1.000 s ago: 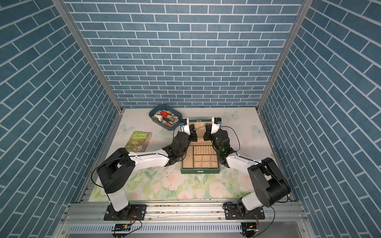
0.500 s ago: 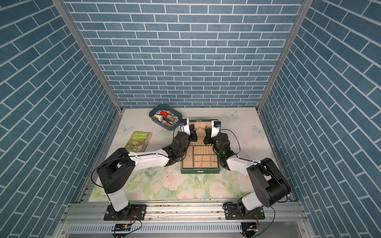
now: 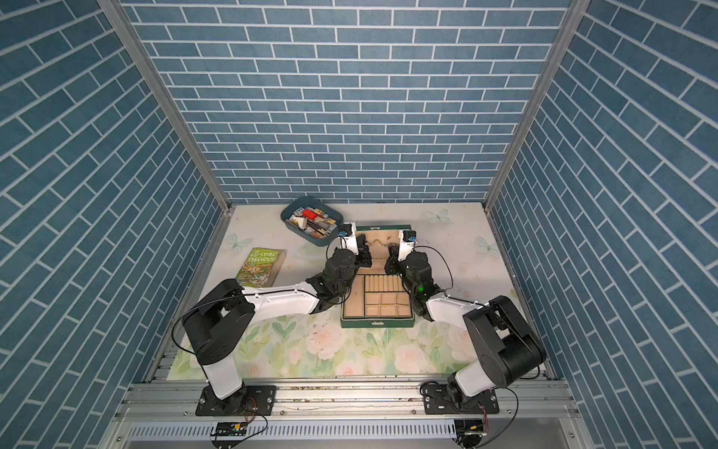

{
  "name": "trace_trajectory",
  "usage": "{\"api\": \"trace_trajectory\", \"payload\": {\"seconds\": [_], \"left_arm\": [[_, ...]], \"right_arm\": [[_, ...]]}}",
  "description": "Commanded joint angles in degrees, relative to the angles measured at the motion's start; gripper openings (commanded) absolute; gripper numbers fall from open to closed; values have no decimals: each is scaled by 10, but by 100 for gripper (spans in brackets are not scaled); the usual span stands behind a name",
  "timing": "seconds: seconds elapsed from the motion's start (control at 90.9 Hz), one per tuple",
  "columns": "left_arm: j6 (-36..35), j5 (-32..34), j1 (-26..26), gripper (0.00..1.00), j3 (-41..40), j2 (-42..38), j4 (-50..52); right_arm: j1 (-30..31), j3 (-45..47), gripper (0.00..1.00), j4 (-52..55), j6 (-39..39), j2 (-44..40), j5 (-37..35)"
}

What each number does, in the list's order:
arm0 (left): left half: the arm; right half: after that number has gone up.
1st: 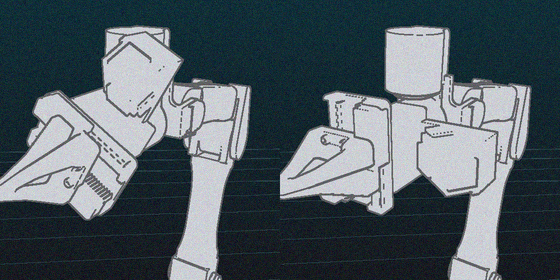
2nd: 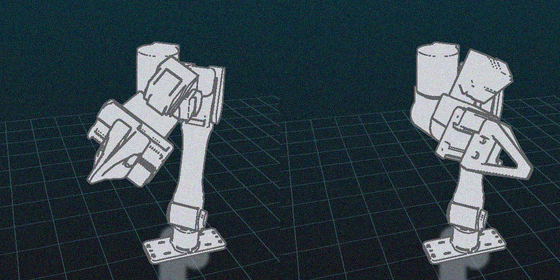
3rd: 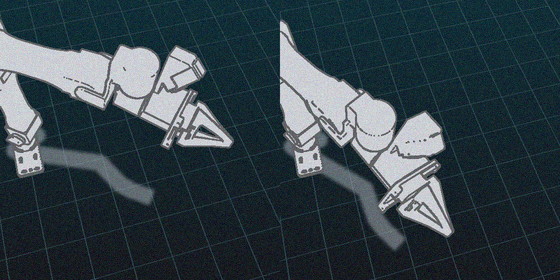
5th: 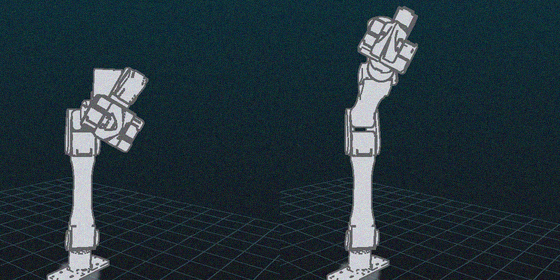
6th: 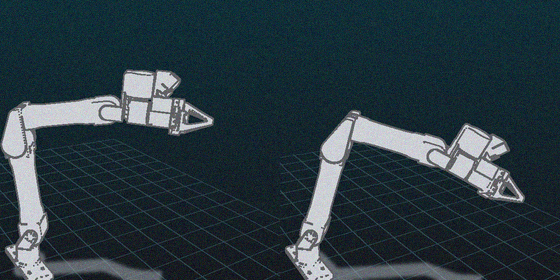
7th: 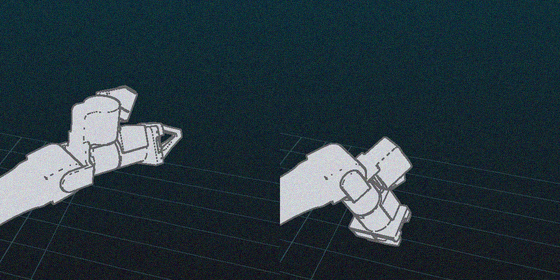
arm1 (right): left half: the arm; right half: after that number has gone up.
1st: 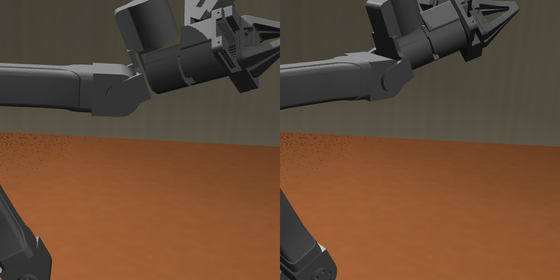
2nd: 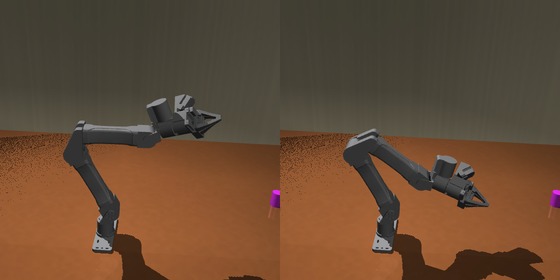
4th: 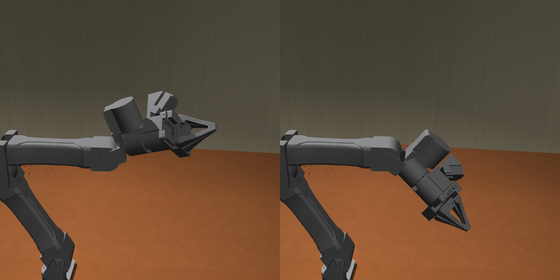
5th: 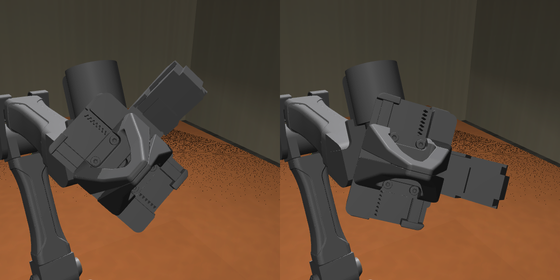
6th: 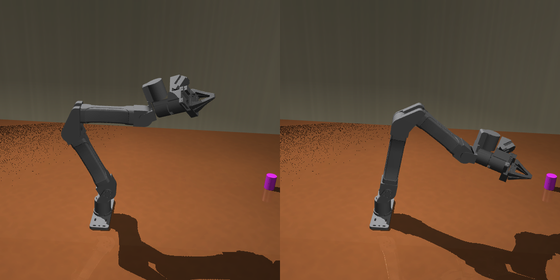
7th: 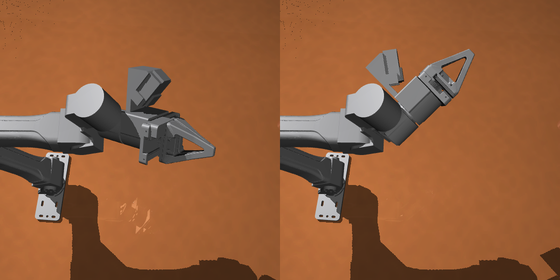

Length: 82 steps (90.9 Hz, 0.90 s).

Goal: Put jewelry chain into jewelry box
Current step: Hang the necklace on the jewelry box clasp.

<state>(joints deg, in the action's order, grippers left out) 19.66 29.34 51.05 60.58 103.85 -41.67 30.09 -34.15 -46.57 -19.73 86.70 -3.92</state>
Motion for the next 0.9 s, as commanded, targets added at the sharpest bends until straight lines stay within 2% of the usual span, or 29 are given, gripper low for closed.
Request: {"api": "trace_trajectory", "payload": {"seconds": [0.0, 0.495, 0.814, 0.891], "left_arm": [[-6, 5, 3, 0, 2, -1, 0], [-11, 15, 3, 0, 5, -6, 2], [-9, 15, 3, 0, 4, -6, 2], [-10, 16, 3, 0, 4, -6, 3]], "right_arm": [[-2, -17, 0, 22, -15, 10, -17], [-1, -47, 0, 58, -32, 43, -9], [-1, -32, 0, 63, -38, 36, -4], [-1, -31, 4, 66, -39, 35, -2]]}}
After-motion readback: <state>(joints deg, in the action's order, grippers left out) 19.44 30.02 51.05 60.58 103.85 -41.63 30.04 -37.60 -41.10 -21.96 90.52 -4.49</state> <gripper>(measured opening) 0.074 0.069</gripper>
